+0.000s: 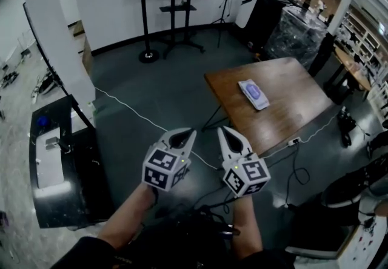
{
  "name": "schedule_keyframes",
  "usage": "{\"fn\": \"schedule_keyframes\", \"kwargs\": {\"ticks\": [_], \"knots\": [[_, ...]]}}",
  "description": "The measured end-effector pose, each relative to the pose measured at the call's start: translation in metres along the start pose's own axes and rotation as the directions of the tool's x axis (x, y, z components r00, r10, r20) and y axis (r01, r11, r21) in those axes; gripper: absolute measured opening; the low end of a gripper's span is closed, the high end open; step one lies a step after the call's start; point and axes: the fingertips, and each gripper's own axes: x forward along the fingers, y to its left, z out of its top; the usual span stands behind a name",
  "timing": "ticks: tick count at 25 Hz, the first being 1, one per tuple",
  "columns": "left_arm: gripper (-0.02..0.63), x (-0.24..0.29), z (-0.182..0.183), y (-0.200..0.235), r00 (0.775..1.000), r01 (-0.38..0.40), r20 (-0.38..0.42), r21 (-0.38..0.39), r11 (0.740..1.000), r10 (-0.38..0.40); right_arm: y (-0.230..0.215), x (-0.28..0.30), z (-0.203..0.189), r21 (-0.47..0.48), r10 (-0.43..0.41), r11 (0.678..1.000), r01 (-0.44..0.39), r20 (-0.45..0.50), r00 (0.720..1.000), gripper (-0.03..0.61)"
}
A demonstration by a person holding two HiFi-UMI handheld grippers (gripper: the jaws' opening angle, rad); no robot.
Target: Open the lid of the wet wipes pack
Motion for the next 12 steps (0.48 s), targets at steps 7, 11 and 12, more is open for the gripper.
{"fn": "schedule_keyframes", "kwargs": {"ticks": [7,11,12], "knots": [[0.005,0.067,0.012,-0.038,1.000,-0.004,-0.004,0.021,1.000,0.004,-0.081,-0.020,0.011,-0.015,-0.024,1.000,0.024,0.013,1.000,0.011],[0.005,0.097,0.016,-0.057,1.000,0.004,-0.025,0.015,1.000,-0.003,-0.117,-0.028,0.015,-0.009,-0.022,1.000,0.022,0.006,1.000,0.011],[0.005,0.104,0.018,-0.061,1.000,0.002,-0.029,0.015,1.000,-0.002,-0.125,-0.029,0.016,-0.008,-0.022,1.000,0.022,0.004,1.000,0.011]]}}
